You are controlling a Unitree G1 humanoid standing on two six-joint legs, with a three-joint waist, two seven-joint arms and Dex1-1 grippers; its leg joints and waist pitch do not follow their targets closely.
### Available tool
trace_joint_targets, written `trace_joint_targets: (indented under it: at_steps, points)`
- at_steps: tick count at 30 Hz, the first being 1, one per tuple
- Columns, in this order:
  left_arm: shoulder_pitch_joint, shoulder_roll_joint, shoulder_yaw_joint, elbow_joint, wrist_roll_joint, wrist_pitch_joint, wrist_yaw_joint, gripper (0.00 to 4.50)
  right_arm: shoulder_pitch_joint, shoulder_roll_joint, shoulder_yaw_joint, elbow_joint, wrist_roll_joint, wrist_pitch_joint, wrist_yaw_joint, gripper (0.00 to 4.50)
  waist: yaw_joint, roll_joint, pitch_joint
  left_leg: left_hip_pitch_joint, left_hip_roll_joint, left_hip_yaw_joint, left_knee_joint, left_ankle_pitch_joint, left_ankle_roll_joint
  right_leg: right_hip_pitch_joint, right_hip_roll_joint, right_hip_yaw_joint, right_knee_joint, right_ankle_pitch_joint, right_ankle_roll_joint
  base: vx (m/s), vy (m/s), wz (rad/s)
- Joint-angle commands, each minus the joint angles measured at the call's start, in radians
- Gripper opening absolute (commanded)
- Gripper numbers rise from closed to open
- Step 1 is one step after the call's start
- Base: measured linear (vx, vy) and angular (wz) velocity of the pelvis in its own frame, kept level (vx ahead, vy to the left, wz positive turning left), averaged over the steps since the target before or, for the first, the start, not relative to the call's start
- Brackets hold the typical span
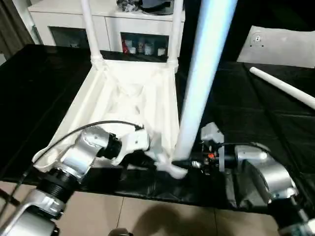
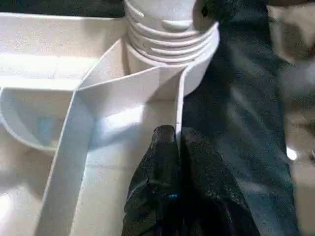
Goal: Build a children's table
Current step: Rotate leg to tighten
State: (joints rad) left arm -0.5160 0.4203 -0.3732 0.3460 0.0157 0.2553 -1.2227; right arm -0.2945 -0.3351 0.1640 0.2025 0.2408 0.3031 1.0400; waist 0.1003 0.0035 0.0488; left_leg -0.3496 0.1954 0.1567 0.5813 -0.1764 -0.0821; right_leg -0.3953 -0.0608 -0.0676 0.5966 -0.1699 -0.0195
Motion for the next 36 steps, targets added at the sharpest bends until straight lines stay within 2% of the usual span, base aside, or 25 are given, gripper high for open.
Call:
trace_joint_targets:
  at_steps: [1,3,5,6,7,9,11,12,15,16,19,20,21,22,24,25,28,30,31,32,34,36]
  points:
    - [-0.022,-0.078,0.042,-0.021,-0.009,0.052,0.167,0.0,0.003,0.071,0.061,0.0,-0.036,-0.004,-0.101,2.51,-0.015,0.004,-0.055,0.007,0.024,-0.005,-0.071,-0.31,-0.006,0.04,-0.073,0.038,-0.094,-0.474,-0.119,0.0,0.0,0.0]
    - [-0.024,-0.115,0.061,-0.02,-0.002,0.096,0.237,0.0,-0.001,0.113,0.044,0.02,-0.061,0.011,-0.194,2.5,-0.023,0.002,-0.053,0.002,0.022,-0.006,-0.072,-0.315,-0.004,0.043,-0.072,0.036,-0.098,-0.493,-0.108,0.0,0.0,0.0]
    - [-0.029,-0.172,0.09,-0.019,0.009,0.161,0.341,0.0,-0.013,0.177,0.018,0.047,-0.08,0.045,-0.317,2.5,-0.037,0.002,-0.053,0.002,0.018,-0.008,-0.069,-0.324,-0.006,0.039,-0.072,0.033,-0.101,-0.522,-0.098,0.0,0.0,0.0]
    - [-0.038,-0.224,0.113,-0.014,0.03,0.206,0.441,0.0,-0.031,0.236,0.002,0.065,-0.097,0.087,-0.422,2.5,-0.043,-0.001,-0.052,0.0,0.017,-0.008,-0.069,-0.318,-0.007,0.04,-0.071,0.033,-0.101,-0.524,-0.096,0.0,0.0,0.0]
    - [-0.041,-0.242,0.122,-0.014,0.04,0.224,0.481,0.0,-0.035,0.256,-0.001,0.067,-0.102,0.103,-0.456,2.5,-0.05,0.002,-0.052,-0.001,0.016,-0.01,-0.069,-0.318,-0.007,0.038,-0.07,0.032,-0.103,-0.528,-0.094,0.0,0.0,0.0]
    - [-0.048,-0.268,0.13,-0.013,0.048,0.241,0.524,0.0,-0.048,0.285,-0.004,0.081,-0.115,0.127,-0.512,2.5,-0.056,0.0,-0.055,0.001,0.015,-0.009,-0.067,-0.313,0.002,0.037,-0.069,0.033,-0.105,-0.517,-0.09,0.0,0.0,0.0]
    - [-0.053,-0.291,0.13,-0.013,0.062,0.249,0.567,0.0,-0.064,0.307,0.004,0.101,-0.137,0.133,-0.555,2.5,-0.059,0.001,-0.057,-0.004,0.015,-0.008,-0.068,-0.293,0.019,0.039,-0.068,0.037,-0.101,-0.466,-0.1,0.0,0.0,0.0]
    - [-0.054,-0.299,0.124,-0.019,0.07,0.256,0.576,0.0,-0.07,0.319,0.007,0.109,-0.146,0.127,-0.575,3.06,-0.061,-0.002,-0.057,-0.004,0.015,-0.007,-0.067,-0.291,0.023,0.038,-0.068,0.038,-0.1,-0.459,-0.101,0.0,0.0,0.0]
    - [-0.053,-0.311,0.125,-0.03,0.072,0.262,0.587,0.0,-0.075,0.334,0.006,0.116,-0.153,0.112,-0.594,3.27,-0.06,0.002,-0.059,-0.009,0.014,-0.004,-0.065,-0.259,0.031,0.041,-0.069,0.042,-0.098,-0.425,-0.106,0.0,0.0,0.0]
    - [-0.051,-0.304,0.118,-0.036,0.079,0.259,0.576,0.0,-0.074,0.34,-0.003,0.114,-0.154,0.106,-0.6,3.39,-0.061,0.002,-0.06,-0.012,0.015,-0.005,-0.067,-0.251,0.032,0.044,-0.068,0.04,-0.095,-0.415,-0.106,0.0,0.0,0.0]
    - [-0.046,-0.263,0.095,-0.044,0.084,0.23,0.521,0.0,-0.058,0.332,-0.021,0.082,-0.134,0.087,-0.585,3.65,-0.06,0.004,-0.06,-0.011,0.014,-0.004,-0.067,-0.241,0.038,0.043,-0.07,0.041,-0.099,-0.417,-0.099,0.0,0.0,0.0]
    - [-0.045,-0.259,0.096,-0.045,0.082,0.231,0.516,0.0,-0.056,0.328,-0.021,0.076,-0.13,0.082,-0.577,3.74,-0.06,0.003,-0.062,-0.014,0.015,-0.003,-0.067,-0.23,0.039,0.045,-0.068,0.041,-0.096,-0.397,-0.101,0.0,0.0,0.0]
    - [-0.042,-0.233,0.088,-0.044,0.076,0.204,0.483,0.0,-0.047,0.306,-0.027,0.052,-0.116,0.07,-0.551,3.85,-0.059,0.007,-0.061,-0.013,0.015,-0.004,-0.068,-0.226,0.04,0.044,-0.068,0.041,-0.096,-0.387,-0.104,0.0,0.0,0.0]
    - [-0.041,-0.226,0.085,-0.044,0.074,0.196,0.472,0.0,-0.046,0.3,-0.03,0.045,-0.112,0.069,-0.543,4.05,-0.061,0.005,-0.062,-0.013,0.016,-0.003,-0.068,-0.227,0.042,0.045,-0.065,0.042,-0.095,-0.368,-0.107,0.0,0.0,0.0]
    - [-0.037,-0.202,0.08,-0.041,0.07,0.173,0.438,0.0,-0.036,0.27,-0.034,0.022,-0.1,0.047,-0.49,4.12,-0.06,0.007,-0.065,-0.015,0.019,-0.004,-0.067,-0.208,0.044,0.049,-0.066,0.043,-0.088,-0.31,-0.125,0.0,0.0,0.0]
    - [-0.031,-0.179,0.074,-0.039,0.061,0.153,0.396,0.0,-0.026,0.233,-0.028,0.005,-0.099,0.027,-0.434,4.31,-0.059,0.008,-0.065,-0.016,0.019,-0.002,-0.065,-0.198,0.049,0.05,-0.066,0.043,-0.084,-0.276,-0.14,0.0,0.0,0.0]
    - [-0.027,-0.144,0.06,-0.029,0.059,0.102,0.343,0.0,-0.013,0.175,-0.016,-0.018,-0.095,-0.002,-0.34,4.48,-0.058,0.007,-0.065,-0.015,0.021,0.0,-0.063,-0.192,0.057,0.051,-0.066,0.044,-0.078,-0.237,-0.164,0.0,0.0,0.0]
    - [-0.02,-0.088,0.028,-0.014,0.053,0.005,0.241,0.0,-0.005,0.097,-0.011,-0.039,-0.07,-0.023,-0.219,4.48,-0.053,0.008,-0.062,-0.014,0.02,-0.002,-0.065,-0.216,0.063,0.053,-0.068,0.042,-0.086,-0.288,-0.155,0.0,0.0,0.0]
    - [-0.018,-0.076,0.022,-0.017,0.047,0.001,0.213,0.0,-0.007,0.081,-0.013,-0.041,-0.06,-0.022,-0.19,4.48,-0.054,0.006,-0.062,-0.014,0.021,0.0,-0.064,-0.22,0.064,0.053,-0.067,0.043,-0.085,-0.293,-0.153,0.0,0.0,0.0]
    - [-0.018,-0.074,0.021,-0.018,0.046,0.0,0.207,0.0,-0.007,0.078,-0.013,-0.042,-0.057,-0.021,-0.184,4.48,-0.052,0.009,-0.061,-0.011,0.024,-0.001,-0.066,-0.23,0.062,0.049,-0.068,0.043,-0.086,-0.307,-0.155,0.0,0.0,0.0]
    - [-0.014,-0.039,-0.001,-0.024,0.039,-0.036,0.13,0.0,-0.012,0.035,-0.009,-0.047,-0.04,-0.021,-0.107,4.48,-0.049,0.008,-0.06,-0.01,0.024,0.0,-0.066,-0.231,0.056,0.047,-0.069,0.044,-0.086,-0.319,-0.156,0.0,0.0,0.0]
    - [-0.015,-0.014,-0.018,-0.022,0.04,-0.059,0.085,0.0,-0.018,0.005,-0.001,-0.047,-0.03,-0.019,-0.056,4.48,-0.042,0.007,-0.061,-0.006,0.027,0.0,-0.066,-0.228,0.055,0.046,-0.07,0.046,-0.084,-0.313,-0.16,0.0,0.0,0.0]
